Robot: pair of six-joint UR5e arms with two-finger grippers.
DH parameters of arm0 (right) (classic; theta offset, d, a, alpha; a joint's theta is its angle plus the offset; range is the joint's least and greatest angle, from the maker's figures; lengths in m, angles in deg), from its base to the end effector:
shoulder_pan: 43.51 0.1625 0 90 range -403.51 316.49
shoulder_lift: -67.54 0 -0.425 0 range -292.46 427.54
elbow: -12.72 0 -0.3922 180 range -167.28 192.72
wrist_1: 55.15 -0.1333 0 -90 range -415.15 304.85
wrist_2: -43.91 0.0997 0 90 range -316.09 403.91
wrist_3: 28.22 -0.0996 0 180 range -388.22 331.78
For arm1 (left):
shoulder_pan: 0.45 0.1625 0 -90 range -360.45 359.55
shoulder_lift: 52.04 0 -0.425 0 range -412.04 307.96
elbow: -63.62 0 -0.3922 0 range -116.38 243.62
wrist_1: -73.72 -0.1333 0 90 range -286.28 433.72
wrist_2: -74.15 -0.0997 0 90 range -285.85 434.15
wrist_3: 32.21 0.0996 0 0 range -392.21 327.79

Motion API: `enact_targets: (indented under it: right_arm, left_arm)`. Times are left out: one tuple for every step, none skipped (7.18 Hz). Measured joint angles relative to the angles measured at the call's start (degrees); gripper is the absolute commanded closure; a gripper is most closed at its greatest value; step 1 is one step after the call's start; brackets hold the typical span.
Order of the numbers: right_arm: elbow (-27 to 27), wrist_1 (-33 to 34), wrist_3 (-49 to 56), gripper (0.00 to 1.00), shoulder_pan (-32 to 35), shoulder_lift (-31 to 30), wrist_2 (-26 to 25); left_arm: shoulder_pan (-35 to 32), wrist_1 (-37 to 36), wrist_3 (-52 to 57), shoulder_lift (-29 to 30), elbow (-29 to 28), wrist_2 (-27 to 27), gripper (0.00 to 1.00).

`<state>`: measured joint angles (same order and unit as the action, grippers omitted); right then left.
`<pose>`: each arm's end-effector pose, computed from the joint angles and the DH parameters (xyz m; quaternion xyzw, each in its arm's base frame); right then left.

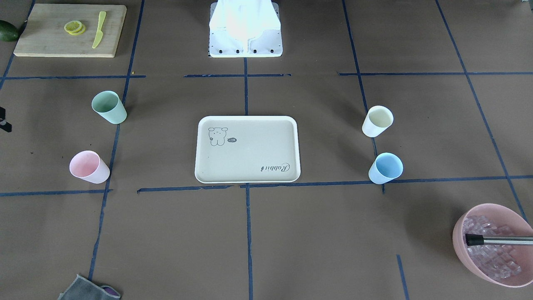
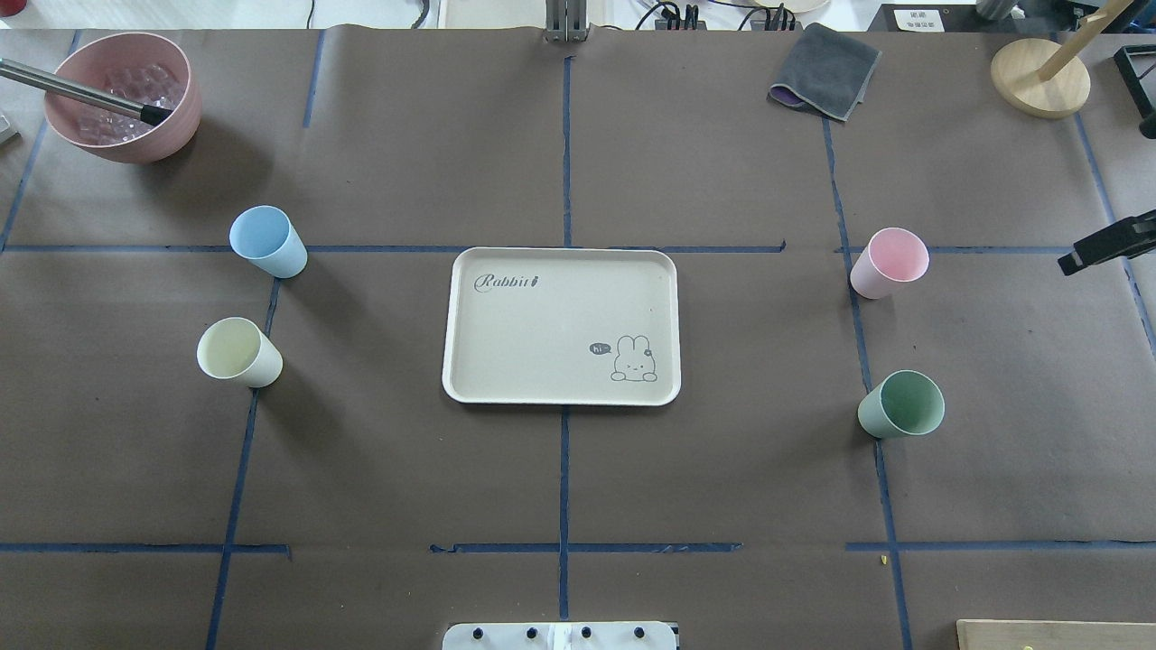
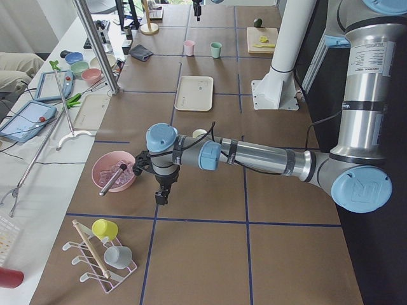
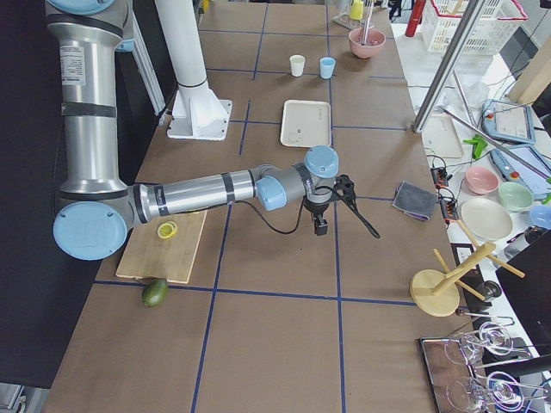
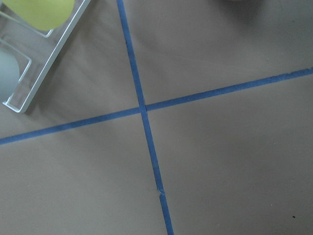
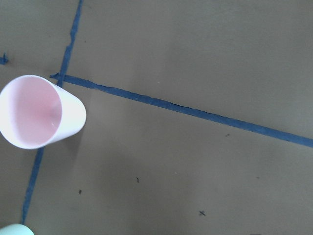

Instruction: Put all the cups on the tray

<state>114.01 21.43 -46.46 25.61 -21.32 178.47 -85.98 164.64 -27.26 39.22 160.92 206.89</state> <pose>-0.1233 -0.5011 0.5234 0.0713 -0.4175 -0.1056 0.8997 -0.0259 -0.5111 0.5848 0.0785 0.3628 0.1062 0.9225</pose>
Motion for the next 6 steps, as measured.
enact_targets:
  right_arm:
    - [-0.05, -0.25, -6.34, 0.00, -3.76, 2.48, -3.13]
    - [-0.26, -0.36, -11.23, 0.00, -7.14, 4.90, -6.64]
    - [-1.17, -0.38, -14.02, 0.00, -9.39, 7.47, -9.01]
    - [-3.28, -0.40, -15.27, 0.00, -10.49, 9.88, -10.35]
    - [-5.37, -0.43, -15.69, 0.00, -11.14, 11.46, -11.16]
    - [-6.53, -0.45, -15.82, 0.00, -12.02, 12.12, -11.59]
  left_arm:
    - [0.01, 0.37, -0.02, 0.03, -0.11, 0.02, 0.00]
    - [0.02, 0.51, -0.03, 0.06, -0.24, 0.02, 0.00]
    - [0.01, 0.54, -0.03, 0.06, -0.39, 0.04, 0.00]
    - [0.02, 0.56, -0.03, 0.09, -0.45, 0.06, 0.00]
    - [0.01, 0.56, -0.03, 0.12, -0.49, 0.08, 0.00]
    - [0.05, 0.57, -0.03, 0.14, -0.57, 0.12, 0.00]
